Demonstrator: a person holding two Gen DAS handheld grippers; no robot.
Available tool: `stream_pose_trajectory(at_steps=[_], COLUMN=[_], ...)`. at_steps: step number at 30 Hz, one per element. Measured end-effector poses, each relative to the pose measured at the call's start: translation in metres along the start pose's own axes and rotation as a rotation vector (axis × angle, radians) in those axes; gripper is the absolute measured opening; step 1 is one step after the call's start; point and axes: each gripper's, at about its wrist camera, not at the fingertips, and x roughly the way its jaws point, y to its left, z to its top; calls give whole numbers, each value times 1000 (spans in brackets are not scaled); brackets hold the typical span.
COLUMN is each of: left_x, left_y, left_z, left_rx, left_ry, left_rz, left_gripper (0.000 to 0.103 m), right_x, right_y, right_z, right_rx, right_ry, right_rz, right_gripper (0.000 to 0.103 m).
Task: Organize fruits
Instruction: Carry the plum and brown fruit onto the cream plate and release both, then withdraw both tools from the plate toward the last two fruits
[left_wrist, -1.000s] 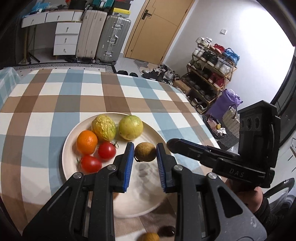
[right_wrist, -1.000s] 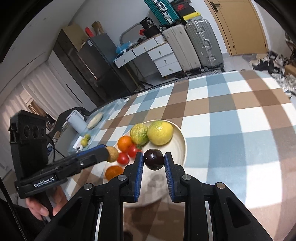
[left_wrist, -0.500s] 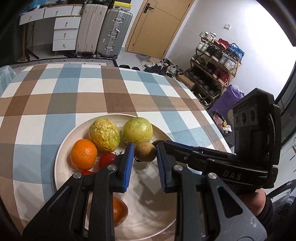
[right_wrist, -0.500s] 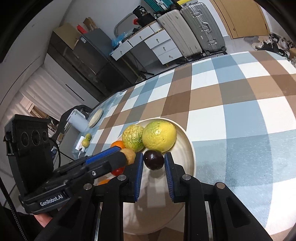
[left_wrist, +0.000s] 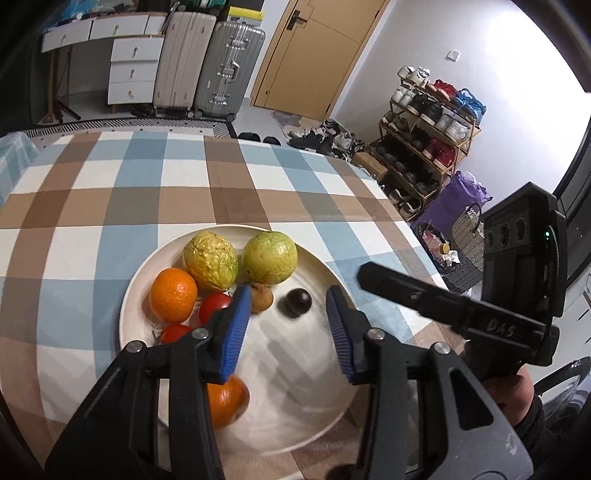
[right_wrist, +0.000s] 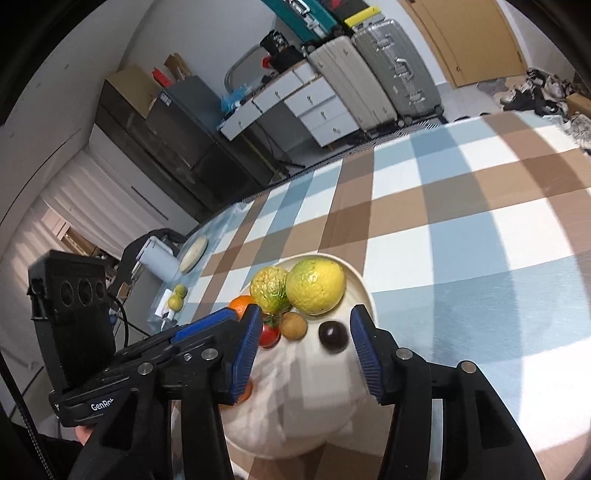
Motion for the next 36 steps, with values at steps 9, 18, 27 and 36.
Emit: stream_pose_trajectory(at_steps=[9,18,27,36], left_x=[-53,-113,-155,-173], left_y=[-22,-55,-68,-59], left_z=[-15,-30,-52,-83], left_rx=[28,77,83,71], left_ry=[-62,-141,-202,-245], left_rz=[47,110,146,266], left_gripper=[71,85,102,102], right_x=[-57,-104,-134,-148], right_y=[17,50,88,116], right_z=[-19,-42,-69,-106], right_rx=[-27,-139,-243,-341], right_ry=[-86,-152,-205,-244], right_rz=[-25,-90,-114,-115], right_gripper=[79,91,97,100])
